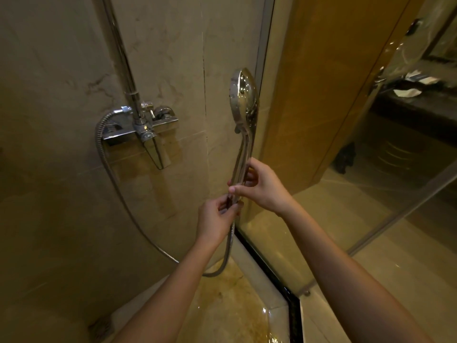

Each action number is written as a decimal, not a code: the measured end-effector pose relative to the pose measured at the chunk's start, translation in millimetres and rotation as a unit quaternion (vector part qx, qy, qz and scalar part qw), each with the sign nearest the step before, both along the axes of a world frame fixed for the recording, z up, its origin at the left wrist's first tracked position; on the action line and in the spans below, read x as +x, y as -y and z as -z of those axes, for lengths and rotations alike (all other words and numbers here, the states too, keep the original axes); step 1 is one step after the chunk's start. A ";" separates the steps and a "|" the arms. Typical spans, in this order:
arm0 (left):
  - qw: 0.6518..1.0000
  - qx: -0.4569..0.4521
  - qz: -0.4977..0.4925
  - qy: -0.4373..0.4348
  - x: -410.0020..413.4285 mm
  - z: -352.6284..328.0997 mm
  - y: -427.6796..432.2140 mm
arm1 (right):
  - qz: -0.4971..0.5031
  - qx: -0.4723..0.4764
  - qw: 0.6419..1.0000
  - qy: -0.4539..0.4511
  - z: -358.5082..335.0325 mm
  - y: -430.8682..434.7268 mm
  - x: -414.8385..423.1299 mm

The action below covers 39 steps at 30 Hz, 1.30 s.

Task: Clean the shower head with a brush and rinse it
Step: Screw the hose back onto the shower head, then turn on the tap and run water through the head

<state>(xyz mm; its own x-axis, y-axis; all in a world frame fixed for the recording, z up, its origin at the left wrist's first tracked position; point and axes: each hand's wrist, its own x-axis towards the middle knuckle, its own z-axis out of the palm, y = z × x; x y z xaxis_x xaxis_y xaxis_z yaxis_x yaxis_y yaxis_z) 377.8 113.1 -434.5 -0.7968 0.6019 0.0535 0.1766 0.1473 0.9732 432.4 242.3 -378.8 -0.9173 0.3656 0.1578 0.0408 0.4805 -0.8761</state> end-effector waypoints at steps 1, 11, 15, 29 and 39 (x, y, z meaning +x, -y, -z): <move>1.000 -0.007 -0.006 -0.004 -0.6 -0.2 -0.3 | 0.017 0.011 1.000 -0.009 1.3 3.3 -0.7; 0.998 0.022 0.049 0.019 -11.5 -7.1 2.6 | 0.067 0.017 0.997 -0.030 12.1 16.2 -2.1; 0.985 0.026 0.159 0.066 -14.5 -14.7 -0.5 | 0.024 -0.075 0.996 0.031 34.5 13.1 -4.0; 0.972 -0.085 -0.201 0.084 -148.3 18.1 24.9 | 0.189 -0.103 0.972 0.091 121.4 -31.6 -7.2; 0.959 0.011 -0.283 0.025 -191.5 29.5 4.4 | 0.172 -0.048 0.968 0.179 189.4 -82.5 -20.3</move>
<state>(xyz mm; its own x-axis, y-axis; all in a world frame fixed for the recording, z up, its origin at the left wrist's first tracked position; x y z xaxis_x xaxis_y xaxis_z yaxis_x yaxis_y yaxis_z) 186.3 108.6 -464.0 -0.9973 0.0719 0.0140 0.0271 0.1842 0.9825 412.1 324.7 -568.2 -0.7282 0.6565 -0.1968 0.4924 0.3014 -0.8166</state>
